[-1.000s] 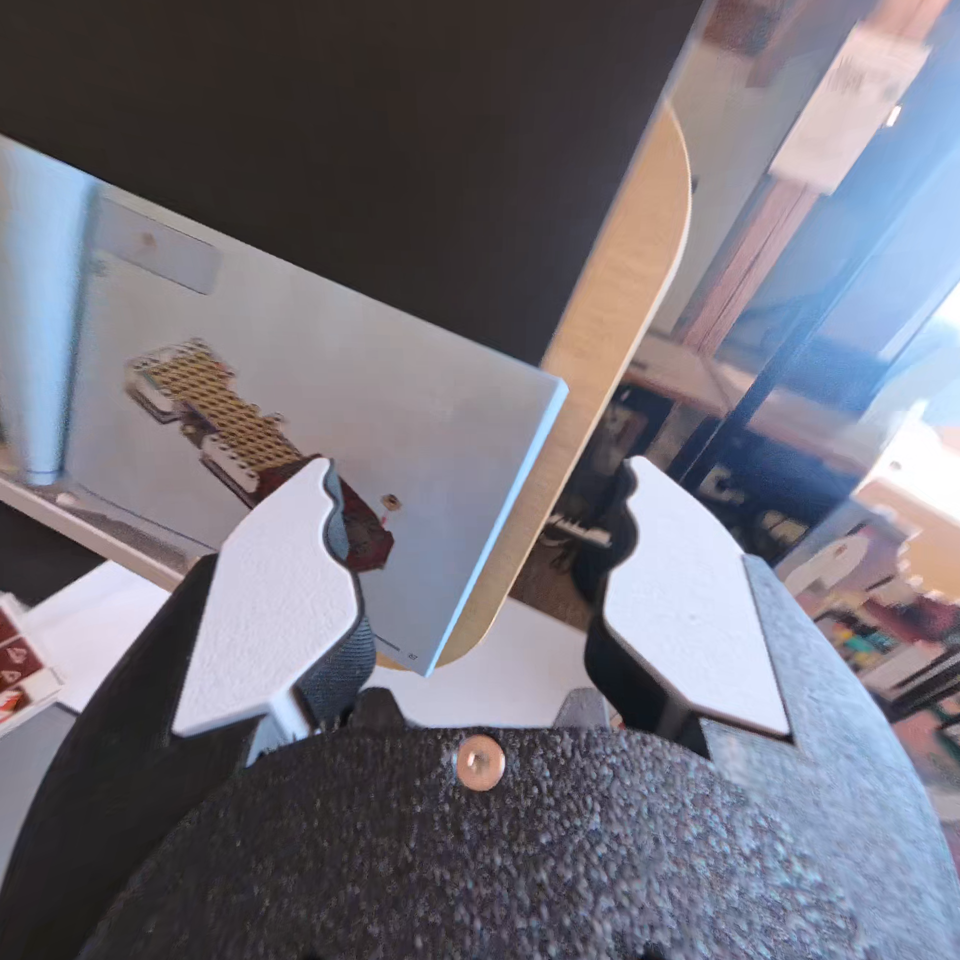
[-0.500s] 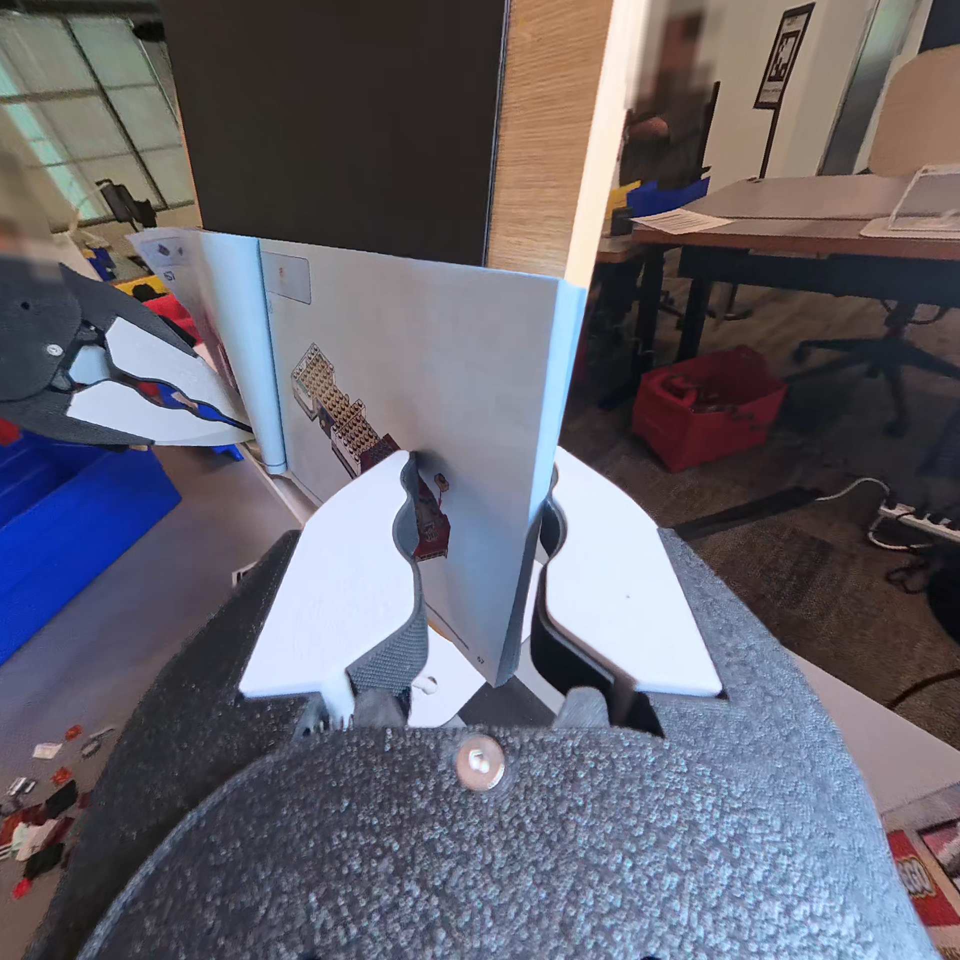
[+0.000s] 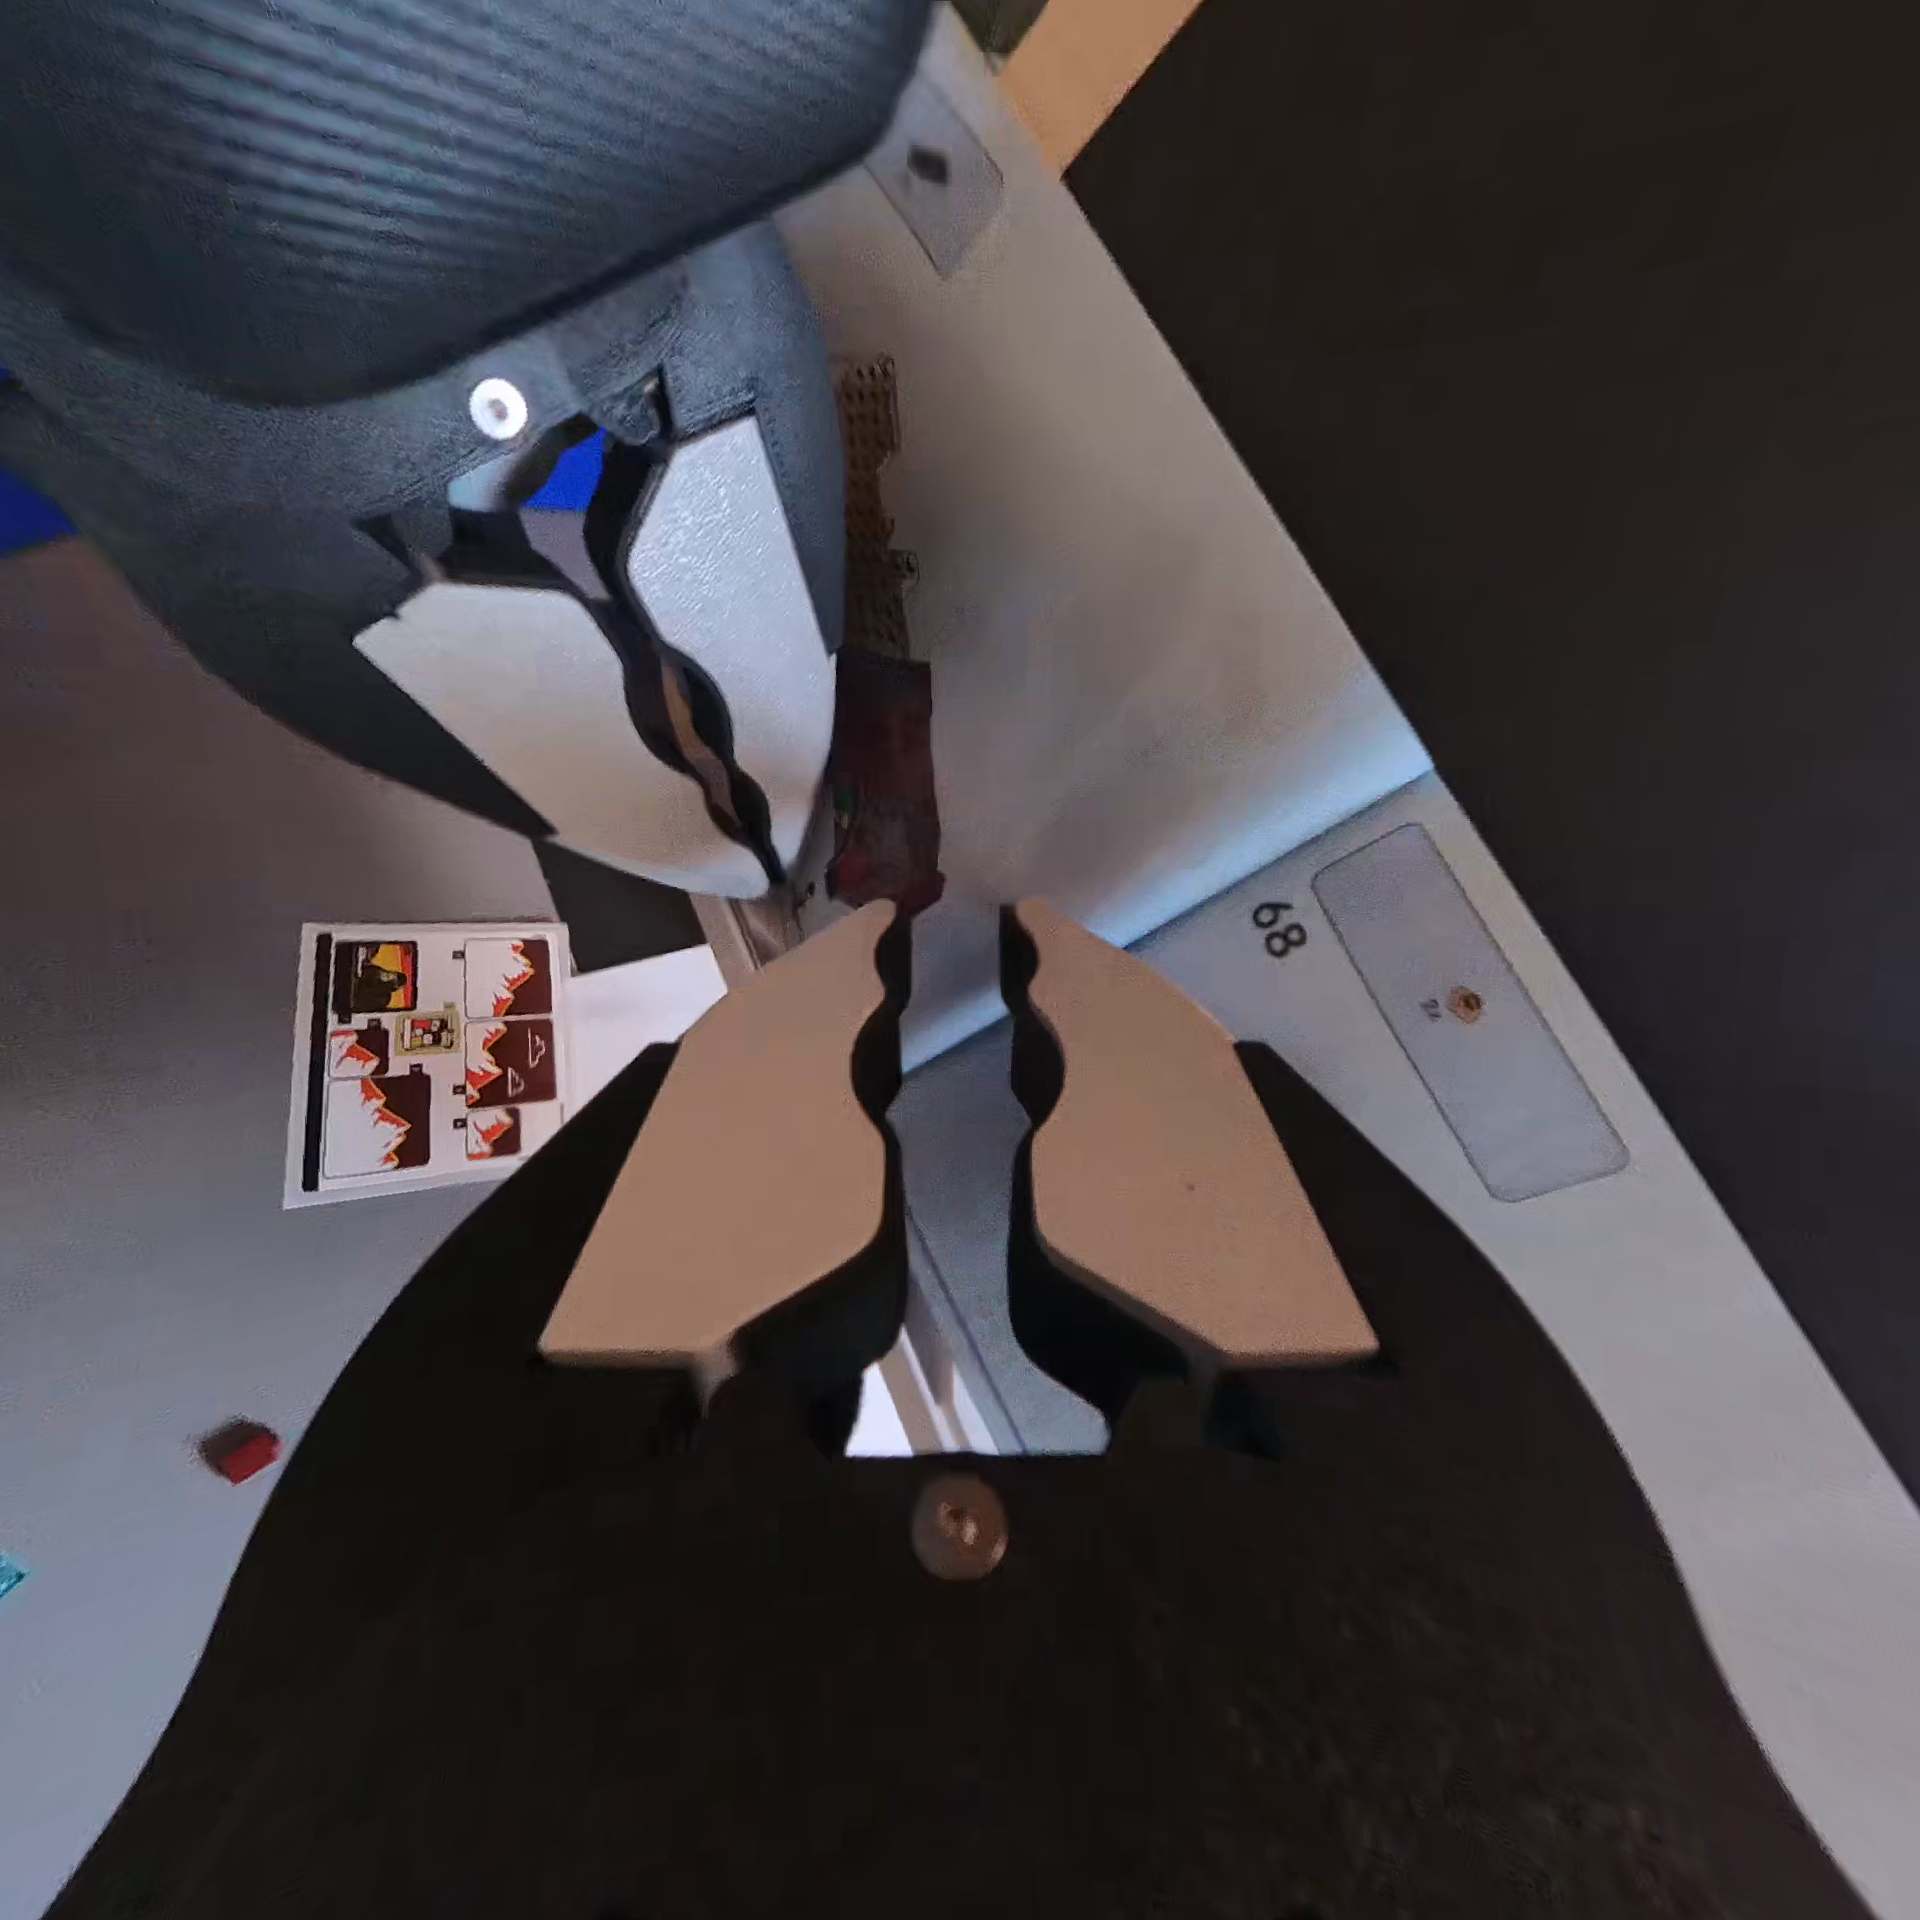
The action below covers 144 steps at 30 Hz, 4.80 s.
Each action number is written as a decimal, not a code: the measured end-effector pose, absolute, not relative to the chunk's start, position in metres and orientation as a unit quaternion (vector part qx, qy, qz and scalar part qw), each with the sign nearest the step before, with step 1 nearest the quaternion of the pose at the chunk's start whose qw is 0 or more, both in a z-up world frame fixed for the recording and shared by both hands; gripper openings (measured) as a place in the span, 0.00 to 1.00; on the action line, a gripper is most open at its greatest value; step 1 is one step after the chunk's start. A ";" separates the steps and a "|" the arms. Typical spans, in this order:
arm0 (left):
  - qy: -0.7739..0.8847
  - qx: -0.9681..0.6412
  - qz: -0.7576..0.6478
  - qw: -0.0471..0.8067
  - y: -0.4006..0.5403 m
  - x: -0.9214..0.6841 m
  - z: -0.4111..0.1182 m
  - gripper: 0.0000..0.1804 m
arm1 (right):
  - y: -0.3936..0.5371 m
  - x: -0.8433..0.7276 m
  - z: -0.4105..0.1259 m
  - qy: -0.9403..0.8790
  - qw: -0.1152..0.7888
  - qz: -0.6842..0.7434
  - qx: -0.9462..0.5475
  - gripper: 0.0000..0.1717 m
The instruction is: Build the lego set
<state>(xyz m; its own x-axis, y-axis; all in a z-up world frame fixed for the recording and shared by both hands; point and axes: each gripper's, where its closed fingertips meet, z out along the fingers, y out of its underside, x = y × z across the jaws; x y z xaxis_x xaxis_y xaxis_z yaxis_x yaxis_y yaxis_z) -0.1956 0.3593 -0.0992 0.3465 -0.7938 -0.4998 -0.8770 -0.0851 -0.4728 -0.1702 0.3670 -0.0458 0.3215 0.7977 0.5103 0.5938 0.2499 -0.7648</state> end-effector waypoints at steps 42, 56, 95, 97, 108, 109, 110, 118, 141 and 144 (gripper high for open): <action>0.628 -0.741 -0.106 0.215 0.350 -0.171 -0.109 0.02 | 0.376 -0.168 -0.043 -0.578 0.501 0.126 -0.631 0.00; 0.613 -0.741 -0.137 0.236 0.349 -0.177 -0.106 0.01 | 0.375 -0.163 -0.047 -0.575 0.517 0.118 -0.623 0.05; 0.454 -0.690 -0.251 0.505 0.345 -0.188 -0.082 0.01 | 0.372 -0.150 0.014 -0.534 0.598 0.067 -0.593 0.15; 0.455 -0.693 -0.241 0.504 0.345 -0.188 -0.082 0.01 | 0.383 -0.145 0.009 -0.547 0.571 0.040 -0.612 0.25; 0.428 -0.690 -0.244 0.531 0.347 -0.192 -0.074 0.01 | 0.395 -0.147 0.000 -0.562 0.566 -0.022 -0.603 0.27; 0.436 -0.692 -0.234 0.525 0.347 -0.190 -0.076 0.01 | 0.395 -0.147 0.000 -0.561 0.566 -0.024 -0.603 0.27; 0.443 -0.694 -0.227 0.521 0.347 -0.188 -0.078 0.01 | 0.395 -0.147 0.000 -0.562 0.566 -0.026 -0.603 0.27; 0.464 -0.696 -0.164 0.524 0.348 -0.186 -0.081 0.01 | 0.398 -0.158 0.000 -0.567 0.567 -0.046 -0.595 0.23; 0.189 -0.767 -0.153 0.594 0.380 -0.320 -0.071 0.45 | 0.410 -0.015 -0.083 -0.280 0.593 0.211 -0.725 0.43; 0.205 -0.759 -0.208 0.582 0.388 -0.309 -0.074 0.44 | 0.418 -0.015 -0.084 -0.295 0.588 0.230 -0.717 0.42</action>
<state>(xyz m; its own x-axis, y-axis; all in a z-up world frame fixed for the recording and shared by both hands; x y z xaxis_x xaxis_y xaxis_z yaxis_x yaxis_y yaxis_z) -0.3085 0.3883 -0.0741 0.8296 -0.5529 0.0775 -0.0689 -0.2391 -0.9685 -0.0150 0.4178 -0.0836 0.7197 0.6941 0.0173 0.1531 -0.1344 -0.9790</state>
